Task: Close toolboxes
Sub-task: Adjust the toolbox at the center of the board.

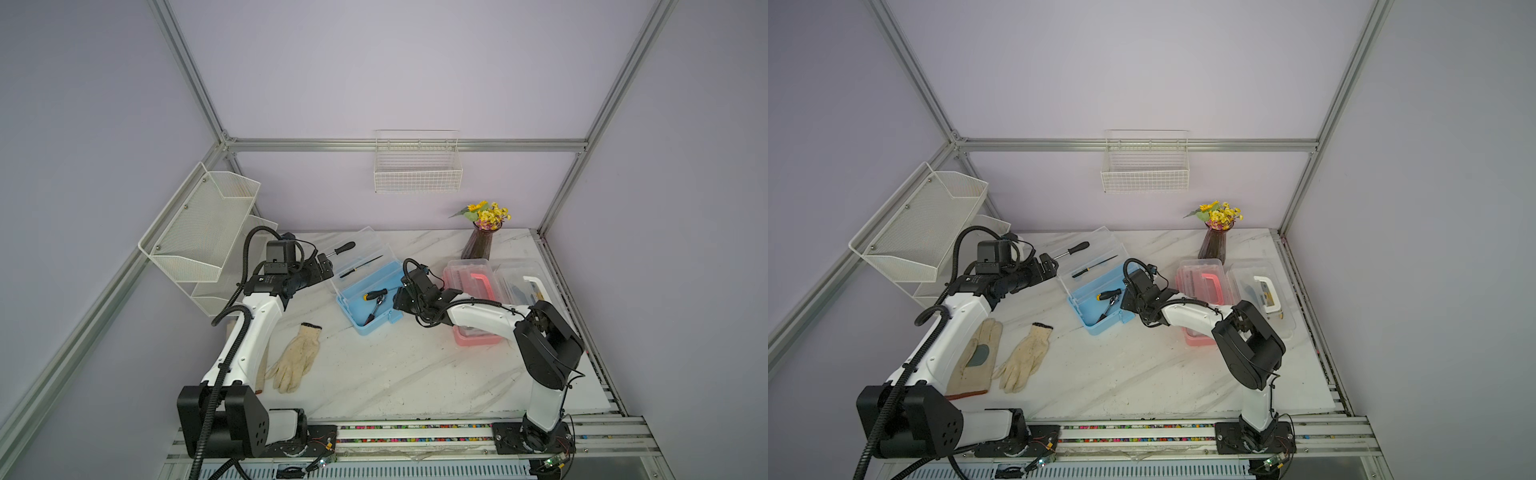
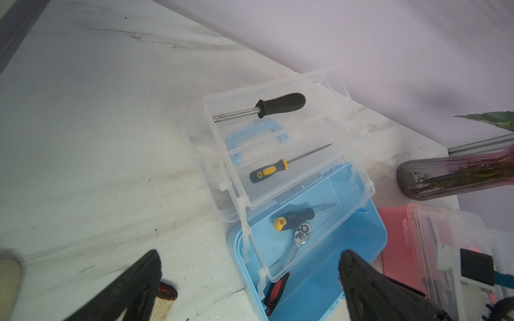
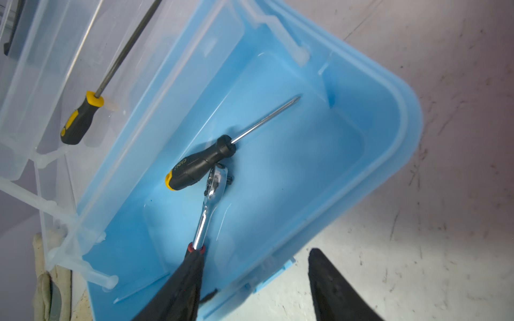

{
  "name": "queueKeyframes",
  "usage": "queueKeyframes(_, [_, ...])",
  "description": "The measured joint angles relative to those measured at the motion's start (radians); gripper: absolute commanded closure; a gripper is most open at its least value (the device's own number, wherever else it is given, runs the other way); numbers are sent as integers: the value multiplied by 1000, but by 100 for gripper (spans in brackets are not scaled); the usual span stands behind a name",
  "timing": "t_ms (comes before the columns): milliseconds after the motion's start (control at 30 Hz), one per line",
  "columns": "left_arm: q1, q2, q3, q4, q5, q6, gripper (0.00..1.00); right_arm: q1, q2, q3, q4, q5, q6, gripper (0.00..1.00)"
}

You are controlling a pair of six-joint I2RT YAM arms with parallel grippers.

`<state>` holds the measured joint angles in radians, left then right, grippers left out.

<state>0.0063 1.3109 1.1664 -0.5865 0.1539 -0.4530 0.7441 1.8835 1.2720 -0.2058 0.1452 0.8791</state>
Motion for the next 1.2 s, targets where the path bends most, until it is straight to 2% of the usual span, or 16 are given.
queueKeyframes(100, [0, -29, -32, 1, 4, 0, 0, -5, 56, 57, -19, -4, -1, 40])
queueKeyframes(200, [0, -64, -57, 0, 11, 0, 0, -8, 106, 81, -28, -11, -6, 49])
queueKeyframes(300, [0, -102, -78, 2, 22, 0, 0, -15, 110, 89, -29, -14, -9, 51])
queueKeyframes(433, [0, -156, -110, 0, 35, -1, 0, -39, 110, 101, -38, -36, -31, 63])
queueKeyframes(700, [0, -215, -133, -23, 48, -11, 0, -149, 161, 217, -115, -119, -220, 68])
queueKeyframes(800, [0, -229, -140, -31, 50, -18, 0, -160, 195, 280, -143, -137, -256, 82])
queueKeyframes(833, [0, -233, -143, -33, 49, -21, 0, -166, 208, 304, -143, -146, -261, 82])
queueKeyframes(1000, [10, -240, -146, -39, 49, -27, 0, -192, 279, 407, -178, -210, -384, 78])
queueKeyframes(1133, [25, -240, -146, -41, 48, -35, 0, -195, 289, 438, -219, -222, -478, 57])
queueKeyframes(1200, [27, -238, -146, -42, 41, -36, 0, -195, 285, 437, -232, -222, -495, 49])
